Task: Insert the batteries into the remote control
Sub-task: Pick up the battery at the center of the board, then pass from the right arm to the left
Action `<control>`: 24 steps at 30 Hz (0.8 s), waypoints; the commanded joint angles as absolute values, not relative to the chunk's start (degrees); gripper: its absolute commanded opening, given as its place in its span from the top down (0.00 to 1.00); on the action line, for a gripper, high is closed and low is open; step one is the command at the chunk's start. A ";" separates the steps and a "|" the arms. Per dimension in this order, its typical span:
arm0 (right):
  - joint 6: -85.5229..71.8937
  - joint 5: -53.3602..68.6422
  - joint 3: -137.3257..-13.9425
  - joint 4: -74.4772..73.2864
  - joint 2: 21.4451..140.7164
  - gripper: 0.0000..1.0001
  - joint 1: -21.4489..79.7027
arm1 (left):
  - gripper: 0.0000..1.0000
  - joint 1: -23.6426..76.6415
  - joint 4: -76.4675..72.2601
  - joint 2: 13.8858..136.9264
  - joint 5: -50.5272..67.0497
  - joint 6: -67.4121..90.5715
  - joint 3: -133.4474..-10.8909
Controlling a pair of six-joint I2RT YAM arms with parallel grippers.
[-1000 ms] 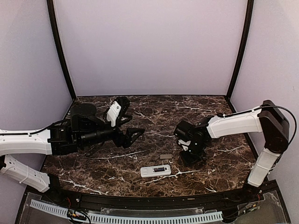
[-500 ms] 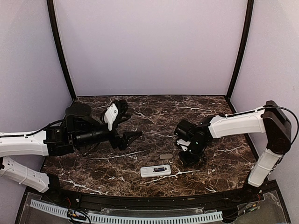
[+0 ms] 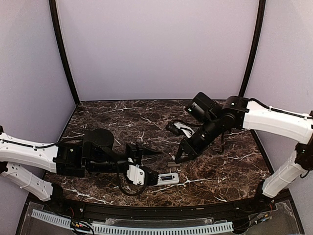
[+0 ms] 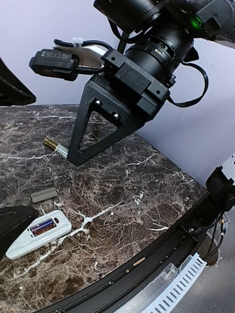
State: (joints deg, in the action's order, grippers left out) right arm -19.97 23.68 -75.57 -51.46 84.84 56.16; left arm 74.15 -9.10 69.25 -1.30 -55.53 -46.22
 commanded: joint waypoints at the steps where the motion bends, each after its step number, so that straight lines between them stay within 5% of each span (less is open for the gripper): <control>1: -18.34 27.72 -78.71 -53.86 85.69 1.00 58.80 | 0.32 74.35 -11.27 69.54 -2.61 -70.03 -46.40; 24: -19.72 28.74 -81.78 -49.34 89.00 1.00 62.97 | 0.89 74.48 -13.01 75.06 -5.25 -71.96 -47.51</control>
State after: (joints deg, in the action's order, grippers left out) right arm -19.40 28.73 -79.99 -50.63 88.16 62.37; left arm 74.22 -12.32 74.98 -5.26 -72.01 -46.26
